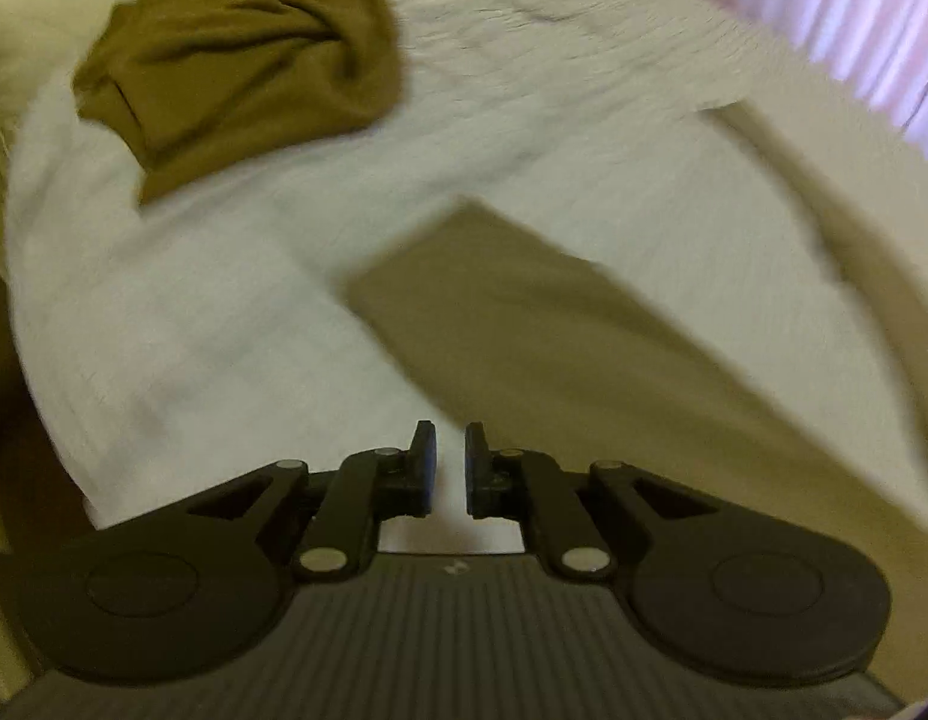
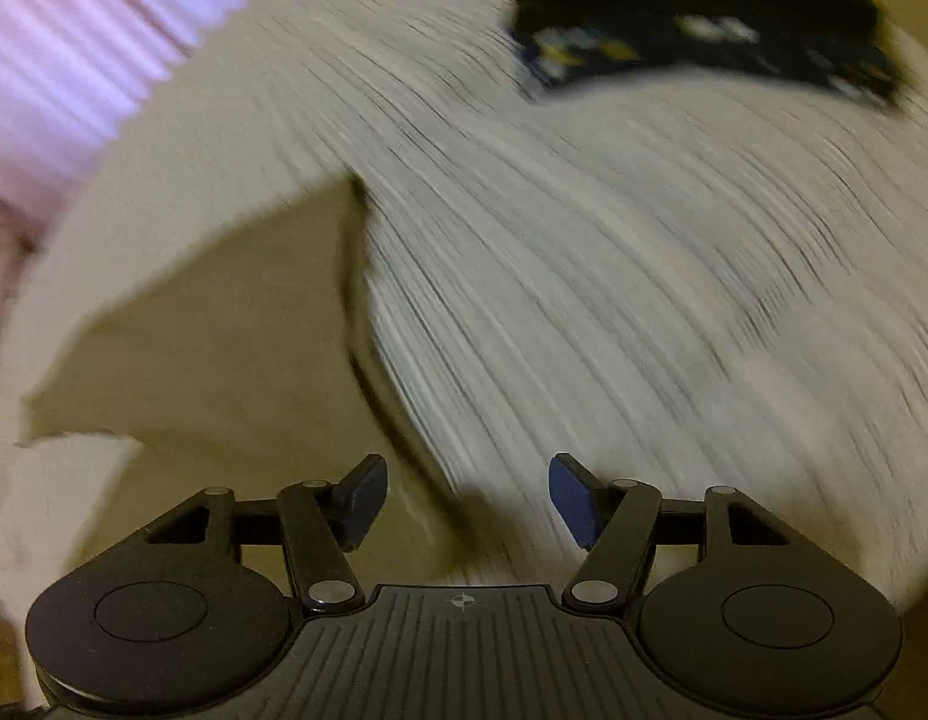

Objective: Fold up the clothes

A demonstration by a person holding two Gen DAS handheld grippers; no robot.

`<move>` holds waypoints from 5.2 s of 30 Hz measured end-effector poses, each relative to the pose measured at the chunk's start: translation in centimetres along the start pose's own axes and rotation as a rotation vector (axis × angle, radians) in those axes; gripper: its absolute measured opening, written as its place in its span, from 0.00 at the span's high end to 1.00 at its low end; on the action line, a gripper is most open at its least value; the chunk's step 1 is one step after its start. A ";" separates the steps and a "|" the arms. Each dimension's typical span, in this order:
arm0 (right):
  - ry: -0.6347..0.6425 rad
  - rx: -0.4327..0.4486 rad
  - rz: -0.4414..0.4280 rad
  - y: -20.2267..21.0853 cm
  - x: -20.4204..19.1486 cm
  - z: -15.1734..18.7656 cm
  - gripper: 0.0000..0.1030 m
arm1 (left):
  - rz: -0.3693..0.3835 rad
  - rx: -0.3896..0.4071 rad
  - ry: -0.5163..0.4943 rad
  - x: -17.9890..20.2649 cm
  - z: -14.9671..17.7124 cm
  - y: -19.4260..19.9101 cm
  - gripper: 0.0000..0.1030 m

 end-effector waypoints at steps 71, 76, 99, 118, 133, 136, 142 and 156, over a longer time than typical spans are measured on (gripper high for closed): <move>0.746 -0.144 -0.147 -6.3 -8.2 -2.3 0.68 | 0.394 -0.286 -0.066 29.3 21.5 -1.3 0.91; 0.951 -0.109 0.190 -6.9 -3.8 0.7 0.66 | 0.362 -0.263 -0.133 28.1 20.9 -1.0 0.91; 0.351 -0.129 0.420 -0.6 -7.0 11.4 0.66 | 0.165 -0.317 -0.396 11.9 9.4 0.0 0.84; 0.371 -0.011 0.189 13.8 -23.1 13.3 0.14 | 0.254 -0.125 -0.558 14.4 8.0 18.6 0.60; 0.504 0.022 0.220 20.1 -18.6 19.8 0.14 | 0.219 -0.048 -0.616 13.6 19.2 26.2 0.54; 0.538 0.046 0.210 21.5 -18.1 21.0 0.14 | 0.218 -0.024 -0.623 12.9 21.0 27.6 0.54; 0.606 0.071 0.172 23.3 -17.8 23.0 0.14 | 0.186 0.020 -0.590 10.6 23.1 30.0 0.51; 0.605 0.023 0.139 24.1 -15.8 25.9 0.14 | 0.104 0.044 -0.565 7.2 26.2 32.1 0.50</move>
Point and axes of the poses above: each gripper's, at about its wrist camera, not at the fingertips, and y roughly against the way its jaws point, x to its right, z to its underside, the point moved 6 cm from there along -y, roughly the way its jaws point, and after that the axes turned 12 degrees about -x, right-handed, at the moved point
